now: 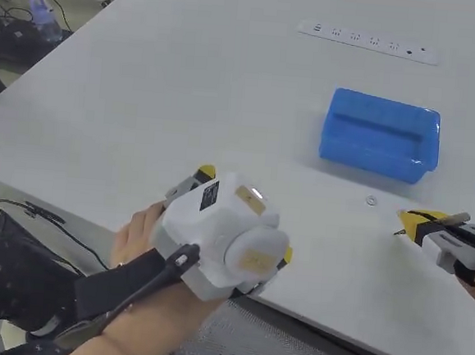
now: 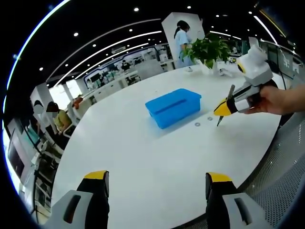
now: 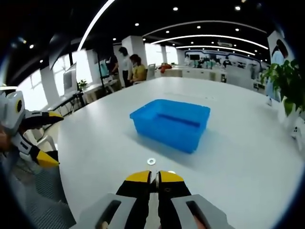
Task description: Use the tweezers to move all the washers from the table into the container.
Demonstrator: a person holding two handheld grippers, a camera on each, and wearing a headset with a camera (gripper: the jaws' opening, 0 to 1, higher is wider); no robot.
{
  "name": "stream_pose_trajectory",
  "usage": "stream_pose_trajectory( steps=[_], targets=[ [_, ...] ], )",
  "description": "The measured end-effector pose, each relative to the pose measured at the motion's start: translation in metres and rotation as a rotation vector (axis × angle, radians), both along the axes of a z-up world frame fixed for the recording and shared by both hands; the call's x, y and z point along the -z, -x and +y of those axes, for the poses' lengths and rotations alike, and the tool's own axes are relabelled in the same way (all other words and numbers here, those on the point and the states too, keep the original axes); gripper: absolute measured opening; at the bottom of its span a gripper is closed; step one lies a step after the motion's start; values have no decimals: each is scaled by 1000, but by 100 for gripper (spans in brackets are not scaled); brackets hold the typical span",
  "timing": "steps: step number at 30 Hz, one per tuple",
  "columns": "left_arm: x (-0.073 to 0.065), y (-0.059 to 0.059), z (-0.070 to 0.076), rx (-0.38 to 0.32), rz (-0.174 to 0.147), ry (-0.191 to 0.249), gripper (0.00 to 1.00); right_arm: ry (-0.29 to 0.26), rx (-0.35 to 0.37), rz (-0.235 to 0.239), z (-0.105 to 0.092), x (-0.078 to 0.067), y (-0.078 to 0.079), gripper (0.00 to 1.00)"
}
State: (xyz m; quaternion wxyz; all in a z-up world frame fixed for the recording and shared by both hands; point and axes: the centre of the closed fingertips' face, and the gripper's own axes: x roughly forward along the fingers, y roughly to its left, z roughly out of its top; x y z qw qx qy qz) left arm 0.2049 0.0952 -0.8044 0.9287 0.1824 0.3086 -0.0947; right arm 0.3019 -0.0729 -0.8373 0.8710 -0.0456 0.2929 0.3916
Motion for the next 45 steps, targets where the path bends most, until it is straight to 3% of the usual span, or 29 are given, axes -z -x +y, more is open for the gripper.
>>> stream_pose_trajectory(
  steps=[7,18,22,28,37,42,45],
  targets=[
    [1,0,0,-1,4,-2,85,-4,-21,-7,14,-5,-6,2],
    [1,1,1,0,11,-6,84,-24,-6,-33,35,-15,-36,3],
    [2,2,2,-4,17,-8,84,-8,-18,-42,42,-12,-41,3],
    [2,2,1,-3,17,-4,83,9,-18,-21,44,-4,-40,3],
    [1,2,1,0,17,-2,82,26,-22,-35,44,-4,-44,3],
    [1,2,1,0,16,-1,82,83,-48,-47,45,-1,-45,3],
    [1,2,0,1,14,-1,82,75,-49,-49,46,-2,-45,3]
  ],
)
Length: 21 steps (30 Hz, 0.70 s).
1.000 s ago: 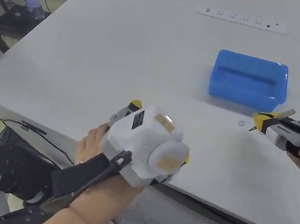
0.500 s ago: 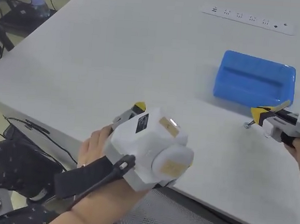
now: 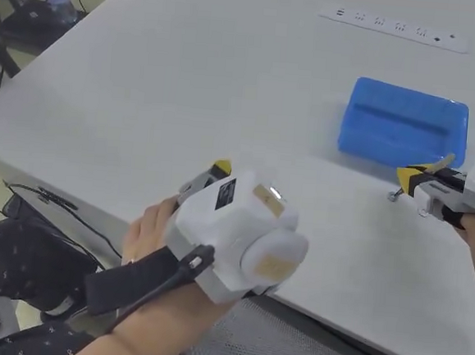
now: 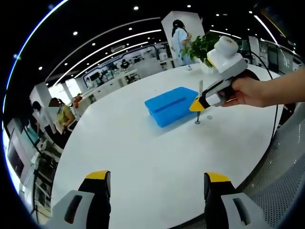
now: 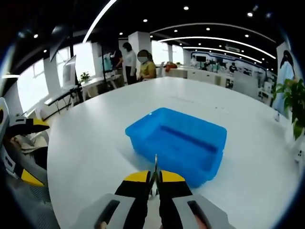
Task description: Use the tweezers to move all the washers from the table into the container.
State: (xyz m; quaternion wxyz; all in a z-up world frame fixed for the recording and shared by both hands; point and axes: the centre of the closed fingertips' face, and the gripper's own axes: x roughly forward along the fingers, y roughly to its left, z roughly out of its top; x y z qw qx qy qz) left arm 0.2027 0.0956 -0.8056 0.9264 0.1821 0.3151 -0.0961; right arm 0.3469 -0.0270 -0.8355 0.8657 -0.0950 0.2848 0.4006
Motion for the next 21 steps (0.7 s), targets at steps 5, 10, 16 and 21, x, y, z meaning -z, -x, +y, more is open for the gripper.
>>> stream_pose_trajectory(
  steps=[5,10,16,21],
  targets=[
    [-1,0,1,-6,-5,2,81,4,-9,-9,2,0,-2,3],
    [-1,-1,0,-2,-1,2,81,23,-22,-29,6,0,-2,3],
    [-1,-2,0,-1,-6,4,81,18,10,-8,5,1,-7,2],
    [-2,-2,0,-1,-13,4,81,20,33,28,4,1,-8,1]
  ],
)
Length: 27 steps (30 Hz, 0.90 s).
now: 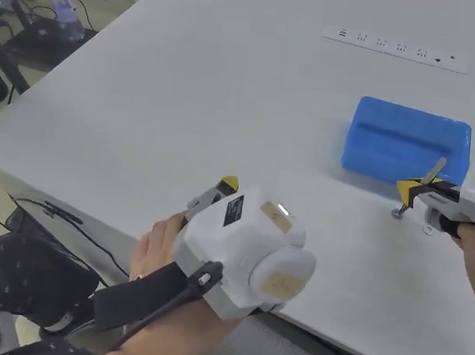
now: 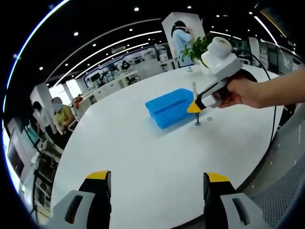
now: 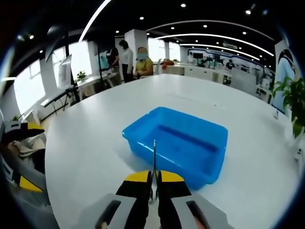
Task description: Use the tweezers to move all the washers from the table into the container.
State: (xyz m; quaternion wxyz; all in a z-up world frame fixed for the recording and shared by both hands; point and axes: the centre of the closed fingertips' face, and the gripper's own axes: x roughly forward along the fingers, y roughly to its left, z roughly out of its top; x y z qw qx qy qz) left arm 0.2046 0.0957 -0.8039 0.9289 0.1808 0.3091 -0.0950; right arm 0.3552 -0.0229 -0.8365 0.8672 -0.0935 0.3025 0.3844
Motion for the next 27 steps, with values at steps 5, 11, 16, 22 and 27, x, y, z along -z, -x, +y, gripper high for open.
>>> stream_pose_trajectory(
  steps=[5,11,16,22,27],
  targets=[
    [-1,0,1,-6,-3,-1,80,-22,30,31,-3,-1,4,1],
    [-1,0,0,0,-2,-5,80,-44,27,7,-5,-18,9,1],
    [-2,-1,1,-11,-9,1,80,-75,44,14,-7,-30,10,1],
    [-1,-1,1,-9,-9,-3,80,-83,37,-16,-9,-44,8,1],
    [0,-1,2,-9,-5,-8,80,-97,40,-18,-10,-54,7,1]
  ],
)
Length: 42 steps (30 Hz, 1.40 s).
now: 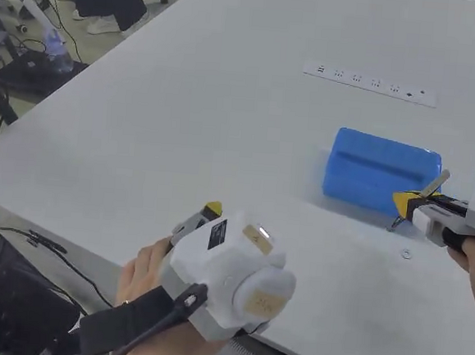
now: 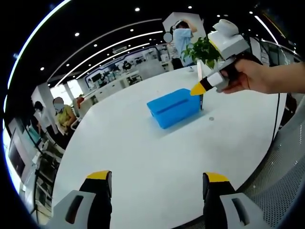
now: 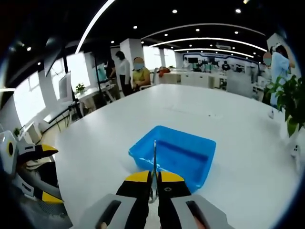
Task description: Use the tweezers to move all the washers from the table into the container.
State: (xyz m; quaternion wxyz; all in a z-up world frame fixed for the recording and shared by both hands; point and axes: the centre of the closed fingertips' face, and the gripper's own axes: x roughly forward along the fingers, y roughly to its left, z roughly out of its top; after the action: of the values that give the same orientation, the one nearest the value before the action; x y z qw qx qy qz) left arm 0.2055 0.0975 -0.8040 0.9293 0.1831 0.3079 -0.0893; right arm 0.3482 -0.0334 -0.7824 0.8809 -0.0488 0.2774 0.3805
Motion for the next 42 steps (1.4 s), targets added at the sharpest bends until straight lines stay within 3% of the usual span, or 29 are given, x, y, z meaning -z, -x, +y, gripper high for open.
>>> stream_pose_trajectory(
  steps=[8,24,29,42],
  targets=[
    [1,0,0,-2,4,0,80,-2,-3,-40,3,-14,-8,2],
    [3,2,1,1,17,-7,79,-21,35,-94,9,-28,-56,2],
    [2,1,0,1,13,0,80,-11,41,-79,12,-17,-65,2],
    [3,1,1,-1,19,-4,79,49,51,-2,13,30,-75,2]
  ],
)
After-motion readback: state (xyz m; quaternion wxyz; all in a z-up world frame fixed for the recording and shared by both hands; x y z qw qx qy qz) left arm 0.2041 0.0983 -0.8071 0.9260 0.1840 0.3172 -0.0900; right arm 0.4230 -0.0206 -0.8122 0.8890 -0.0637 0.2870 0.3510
